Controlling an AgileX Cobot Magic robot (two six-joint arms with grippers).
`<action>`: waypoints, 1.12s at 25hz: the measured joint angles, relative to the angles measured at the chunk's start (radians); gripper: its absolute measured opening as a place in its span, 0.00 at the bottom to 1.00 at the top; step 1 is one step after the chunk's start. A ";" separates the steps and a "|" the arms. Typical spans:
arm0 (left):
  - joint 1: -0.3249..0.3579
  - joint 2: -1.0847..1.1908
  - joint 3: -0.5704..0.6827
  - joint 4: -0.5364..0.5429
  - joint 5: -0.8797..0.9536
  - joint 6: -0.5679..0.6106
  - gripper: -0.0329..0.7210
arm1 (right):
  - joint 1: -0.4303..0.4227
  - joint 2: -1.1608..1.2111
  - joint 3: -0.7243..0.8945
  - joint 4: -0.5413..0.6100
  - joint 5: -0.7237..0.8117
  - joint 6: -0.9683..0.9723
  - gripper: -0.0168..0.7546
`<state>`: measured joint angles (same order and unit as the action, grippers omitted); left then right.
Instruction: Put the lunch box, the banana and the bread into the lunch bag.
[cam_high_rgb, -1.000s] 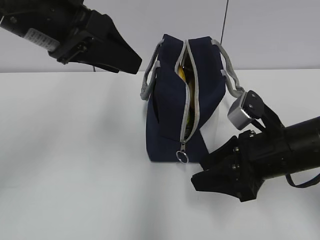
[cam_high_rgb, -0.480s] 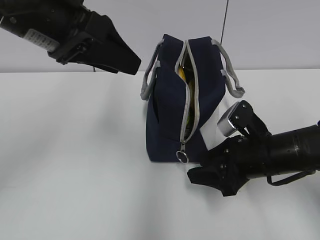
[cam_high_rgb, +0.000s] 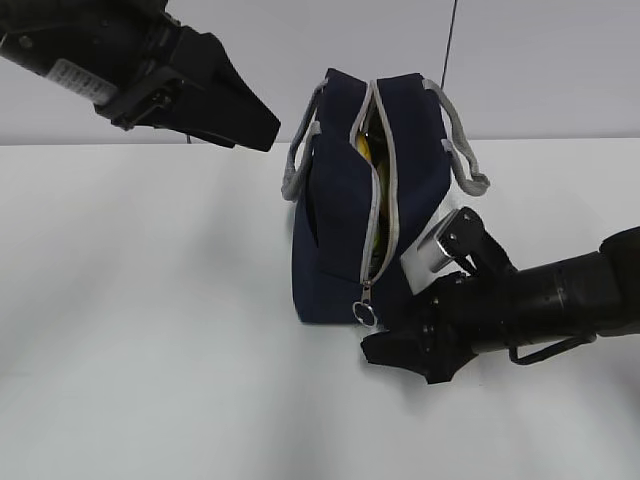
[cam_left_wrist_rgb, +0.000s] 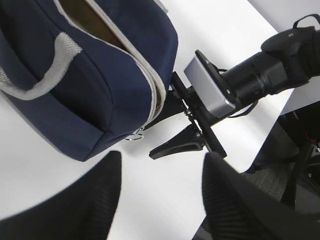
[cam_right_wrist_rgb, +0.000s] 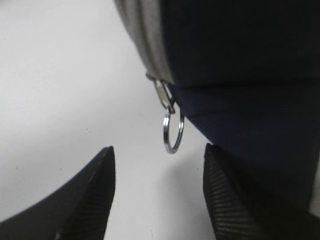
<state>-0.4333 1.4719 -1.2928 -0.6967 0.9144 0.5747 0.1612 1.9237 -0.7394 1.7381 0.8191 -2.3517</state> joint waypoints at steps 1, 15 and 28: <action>0.000 0.000 0.000 0.001 0.000 0.000 0.54 | 0.000 0.008 0.000 0.003 0.007 -0.006 0.56; 0.000 0.000 0.000 0.007 0.001 0.000 0.53 | 0.000 0.022 -0.002 0.045 0.056 -0.047 0.48; 0.000 0.000 0.000 0.007 0.001 0.000 0.52 | 0.000 0.022 -0.029 0.051 0.056 -0.051 0.36</action>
<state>-0.4333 1.4719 -1.2928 -0.6893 0.9152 0.5747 0.1612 1.9460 -0.7680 1.7889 0.8752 -2.4027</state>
